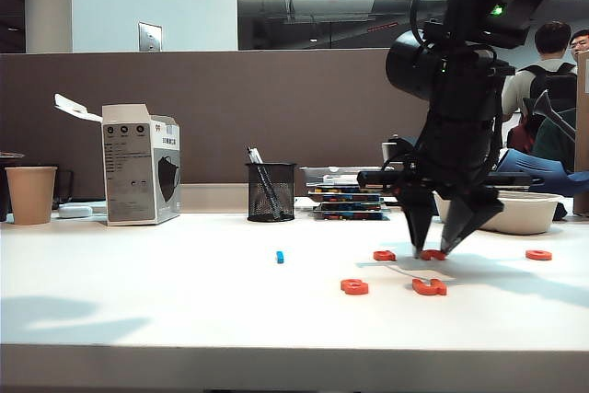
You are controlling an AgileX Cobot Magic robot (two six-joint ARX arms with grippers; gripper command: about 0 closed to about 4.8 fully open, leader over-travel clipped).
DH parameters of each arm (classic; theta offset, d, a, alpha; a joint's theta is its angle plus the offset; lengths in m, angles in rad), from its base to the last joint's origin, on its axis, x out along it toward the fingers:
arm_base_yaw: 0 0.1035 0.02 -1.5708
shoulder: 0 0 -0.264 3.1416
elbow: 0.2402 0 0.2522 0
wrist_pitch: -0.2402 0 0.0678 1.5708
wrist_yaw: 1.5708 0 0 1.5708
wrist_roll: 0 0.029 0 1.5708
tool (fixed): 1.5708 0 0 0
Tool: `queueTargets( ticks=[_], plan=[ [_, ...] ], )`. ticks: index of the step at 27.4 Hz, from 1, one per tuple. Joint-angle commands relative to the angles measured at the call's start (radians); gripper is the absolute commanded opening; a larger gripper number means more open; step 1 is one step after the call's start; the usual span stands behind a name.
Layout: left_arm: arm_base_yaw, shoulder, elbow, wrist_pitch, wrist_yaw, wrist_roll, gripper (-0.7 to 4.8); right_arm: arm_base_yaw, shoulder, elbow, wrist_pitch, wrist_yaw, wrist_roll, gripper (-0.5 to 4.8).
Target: Select the appropriate letters from the row of letter magnets placed on the table to arrange into the word "sun".
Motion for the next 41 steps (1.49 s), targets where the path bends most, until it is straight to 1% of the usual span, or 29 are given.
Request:
queueTargets(
  ticks=[1,16,25,31,36,41],
  plan=[
    [0.0,-0.002,0.003,0.007,-0.008,0.004,-0.03,0.0,0.009,-0.003,-0.032,-0.001,-0.003,1.06],
    [-0.001,-0.002,0.003,0.006,-0.006,0.004,-0.03,0.0,0.008,-0.003,0.006,0.002,-0.003,1.07],
    [-0.001,-0.002,0.003,0.006,-0.003,0.004,-0.03,0.0,0.007,-0.002,-0.026,-0.01,-0.003,1.07],
    [-0.001,-0.002,0.003,0.006,-0.003,0.004,-0.03,0.0,-0.008,0.066,-0.122,-0.009,-0.008,1.07],
    [-0.001,-0.002,0.003,0.006,-0.002,0.004,-0.03,0.0,-0.096,0.143,-0.145,-0.01,-0.029,1.07],
    [-0.001,-0.002,0.003,0.006,-0.002,0.004,-0.03,-0.003,-0.257,0.155,-0.225,-0.008,-0.029,1.07]
  ],
)
